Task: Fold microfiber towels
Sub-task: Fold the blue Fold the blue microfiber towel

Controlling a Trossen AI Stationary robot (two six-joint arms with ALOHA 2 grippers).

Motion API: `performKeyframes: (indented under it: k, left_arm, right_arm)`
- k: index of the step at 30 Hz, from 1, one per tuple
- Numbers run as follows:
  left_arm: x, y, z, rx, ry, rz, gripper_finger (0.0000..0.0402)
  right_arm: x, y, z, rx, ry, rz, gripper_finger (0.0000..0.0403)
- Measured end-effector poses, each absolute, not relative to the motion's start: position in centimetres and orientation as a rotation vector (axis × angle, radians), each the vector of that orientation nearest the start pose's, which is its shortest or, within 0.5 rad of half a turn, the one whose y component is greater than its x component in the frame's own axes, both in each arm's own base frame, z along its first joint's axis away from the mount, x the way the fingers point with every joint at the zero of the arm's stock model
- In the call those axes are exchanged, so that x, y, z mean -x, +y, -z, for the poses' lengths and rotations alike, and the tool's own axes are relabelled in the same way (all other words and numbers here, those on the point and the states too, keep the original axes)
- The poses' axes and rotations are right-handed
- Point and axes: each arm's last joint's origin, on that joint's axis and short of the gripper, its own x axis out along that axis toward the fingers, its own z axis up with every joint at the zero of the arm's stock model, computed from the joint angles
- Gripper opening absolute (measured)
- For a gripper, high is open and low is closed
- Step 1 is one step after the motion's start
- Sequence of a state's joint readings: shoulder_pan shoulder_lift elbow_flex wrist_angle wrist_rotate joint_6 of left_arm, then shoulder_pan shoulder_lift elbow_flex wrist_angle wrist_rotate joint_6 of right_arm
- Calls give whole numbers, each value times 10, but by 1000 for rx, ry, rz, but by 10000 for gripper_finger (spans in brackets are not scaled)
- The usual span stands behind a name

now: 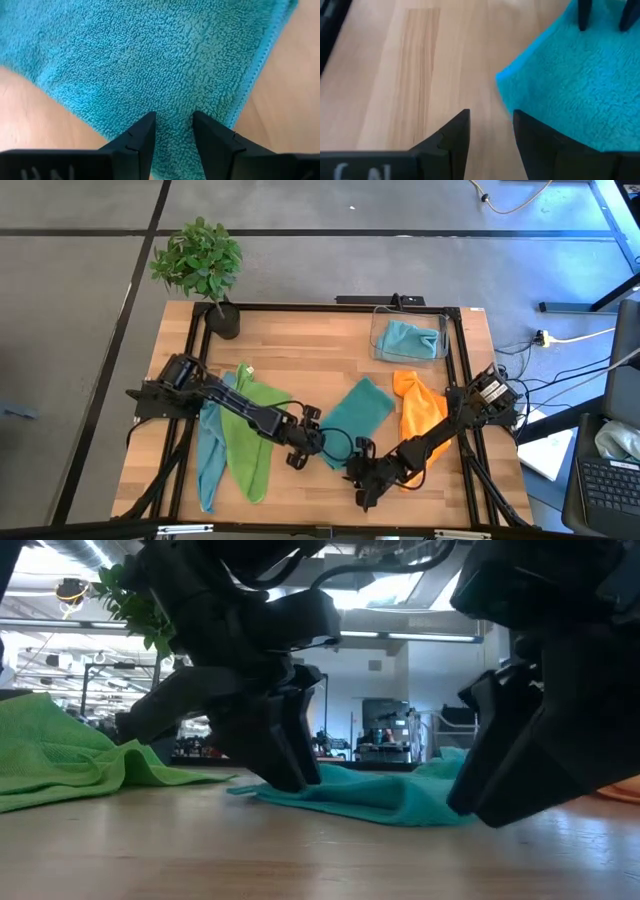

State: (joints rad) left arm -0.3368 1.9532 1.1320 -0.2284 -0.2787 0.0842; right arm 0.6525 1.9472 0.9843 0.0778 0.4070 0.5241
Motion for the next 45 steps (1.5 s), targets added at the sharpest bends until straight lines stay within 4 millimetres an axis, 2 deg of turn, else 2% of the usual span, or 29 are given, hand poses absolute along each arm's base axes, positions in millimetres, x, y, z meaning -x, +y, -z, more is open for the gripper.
performKeyframes:
  k: [7, 10, 13, 19, 28, 37, 41, 45]
  left_arm:
    - [-357, -116, -131, -378, 993, 78, 126]
    - [-358, -117, -131, -363, 988, 71, 126]
    - [-358, -117, -132, -339, 985, 58, 126]
    - [-358, -117, -132, -316, 979, 46, 126]
    - [-359, -117, -133, -305, 975, 41, 126]
    - [-359, -117, -134, -296, 971, 37, 126]
    - [-359, -117, -134, -293, 971, 35, 126]
    - [-359, -117, -134, -291, 976, 33, 126]
  right_arm:
    - [-308, 217, -123, 51, 695, 27, 152]
    - [-308, 216, -123, 79, 699, 36, 152]
    - [-306, 211, -118, 86, 714, 48, 152]
    - [-307, 212, -94, 90, 706, 23, 152]
    - [-311, 213, -90, 77, 670, 24, 152]
    - [-317, 207, -90, 58, 641, 69, 152]
    - [-320, 205, -78, 37, 643, 92, 148]
    - [-323, 209, -66, 17, 619, 80, 123]
